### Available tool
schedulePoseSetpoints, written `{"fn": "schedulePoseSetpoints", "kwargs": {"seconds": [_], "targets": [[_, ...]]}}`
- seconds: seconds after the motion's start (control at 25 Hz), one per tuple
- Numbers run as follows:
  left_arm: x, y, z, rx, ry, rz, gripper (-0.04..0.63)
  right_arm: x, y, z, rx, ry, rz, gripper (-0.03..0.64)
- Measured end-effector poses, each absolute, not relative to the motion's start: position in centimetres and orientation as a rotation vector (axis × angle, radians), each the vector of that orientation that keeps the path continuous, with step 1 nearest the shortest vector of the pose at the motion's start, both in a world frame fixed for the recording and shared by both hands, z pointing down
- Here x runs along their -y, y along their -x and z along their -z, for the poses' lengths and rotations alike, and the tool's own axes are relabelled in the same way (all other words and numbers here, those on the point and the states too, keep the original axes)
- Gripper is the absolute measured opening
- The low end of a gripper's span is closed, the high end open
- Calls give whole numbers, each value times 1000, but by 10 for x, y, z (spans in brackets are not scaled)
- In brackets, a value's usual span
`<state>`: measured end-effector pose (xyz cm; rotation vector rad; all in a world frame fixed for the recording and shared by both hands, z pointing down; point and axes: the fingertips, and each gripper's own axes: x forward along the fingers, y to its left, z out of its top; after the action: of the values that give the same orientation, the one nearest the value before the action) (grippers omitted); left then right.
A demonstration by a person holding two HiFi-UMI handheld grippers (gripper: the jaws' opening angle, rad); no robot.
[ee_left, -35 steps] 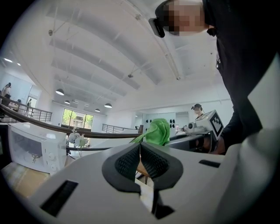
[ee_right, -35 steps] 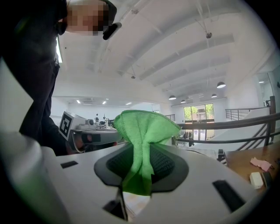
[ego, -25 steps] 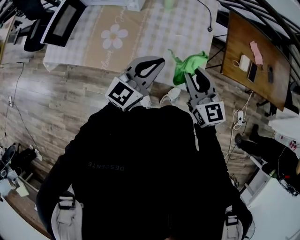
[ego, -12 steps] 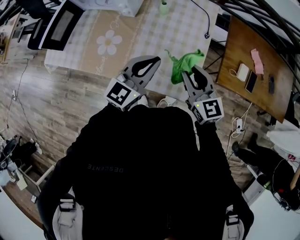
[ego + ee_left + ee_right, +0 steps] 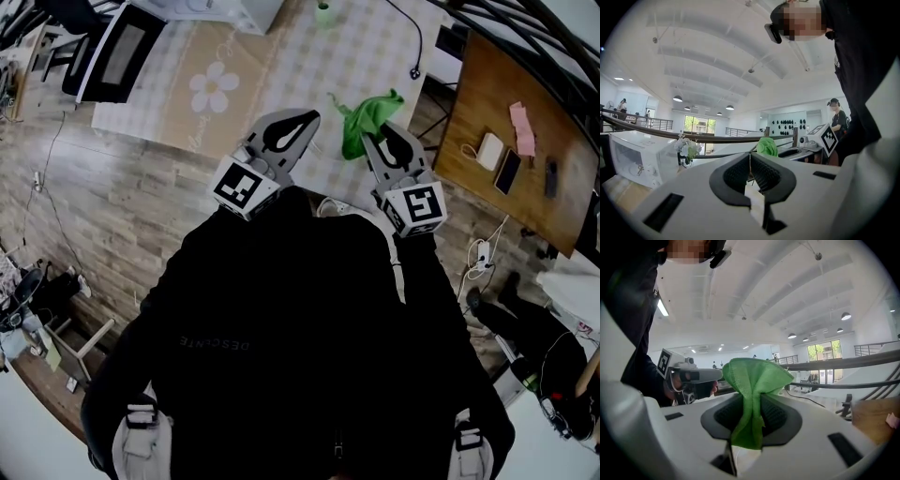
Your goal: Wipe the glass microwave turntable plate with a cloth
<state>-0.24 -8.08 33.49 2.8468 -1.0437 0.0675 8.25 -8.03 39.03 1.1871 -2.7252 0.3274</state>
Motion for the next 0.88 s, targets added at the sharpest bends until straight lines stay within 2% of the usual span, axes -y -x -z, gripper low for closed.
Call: {"fn": "schedulePoseSetpoints", "kwargs": {"seconds": [0.64, 0.88], "targets": [[148, 23, -405, 861, -2864, -214, 21, 156, -59, -504, 2383, -1199, -481, 129], [165, 28, -428, 828, -2857, -273, 21, 174, -40, -553, 2285, -1036, -367, 130]]}}
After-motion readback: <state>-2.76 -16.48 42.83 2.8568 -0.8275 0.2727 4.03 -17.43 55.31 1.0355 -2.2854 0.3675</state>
